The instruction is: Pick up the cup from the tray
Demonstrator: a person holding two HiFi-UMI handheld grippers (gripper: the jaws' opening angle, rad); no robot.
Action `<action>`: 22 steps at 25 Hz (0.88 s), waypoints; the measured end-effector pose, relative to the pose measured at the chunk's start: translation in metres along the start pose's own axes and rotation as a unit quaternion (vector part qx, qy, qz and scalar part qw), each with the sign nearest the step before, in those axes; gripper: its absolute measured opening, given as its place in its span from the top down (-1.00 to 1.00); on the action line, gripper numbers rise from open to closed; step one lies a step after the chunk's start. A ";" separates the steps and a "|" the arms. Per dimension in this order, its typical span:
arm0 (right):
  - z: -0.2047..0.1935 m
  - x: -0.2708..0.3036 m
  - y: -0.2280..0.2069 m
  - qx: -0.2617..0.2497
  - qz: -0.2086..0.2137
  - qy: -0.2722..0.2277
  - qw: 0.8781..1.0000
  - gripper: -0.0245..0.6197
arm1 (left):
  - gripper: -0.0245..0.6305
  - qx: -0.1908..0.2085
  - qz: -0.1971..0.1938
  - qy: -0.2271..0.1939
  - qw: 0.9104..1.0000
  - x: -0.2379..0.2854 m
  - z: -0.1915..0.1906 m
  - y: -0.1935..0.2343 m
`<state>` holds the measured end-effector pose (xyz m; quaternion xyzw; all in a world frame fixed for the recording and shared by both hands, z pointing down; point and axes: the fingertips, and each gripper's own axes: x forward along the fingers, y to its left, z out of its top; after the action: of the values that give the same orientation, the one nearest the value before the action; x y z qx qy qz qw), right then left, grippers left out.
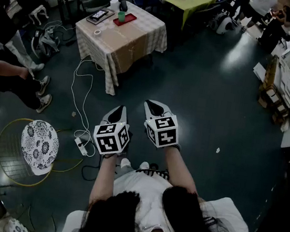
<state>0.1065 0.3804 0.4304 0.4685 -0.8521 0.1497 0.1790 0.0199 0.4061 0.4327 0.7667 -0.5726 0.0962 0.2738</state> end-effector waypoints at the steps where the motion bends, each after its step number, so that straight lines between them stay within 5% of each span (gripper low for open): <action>1: 0.001 0.000 -0.001 0.000 0.000 0.000 1.000 0.89 | 0.91 -0.001 -0.001 0.000 1.000 0.001 0.001 -0.001; 22: 0.001 -0.009 -0.005 0.018 0.035 -0.024 0.999 0.87 | 0.91 -0.003 0.011 -0.003 1.000 -0.005 -0.002 -0.010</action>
<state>0.1149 0.3837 0.4259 0.4452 -0.8691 0.1597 0.1446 0.0277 0.4130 0.4293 0.7599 -0.5821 0.0947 0.2735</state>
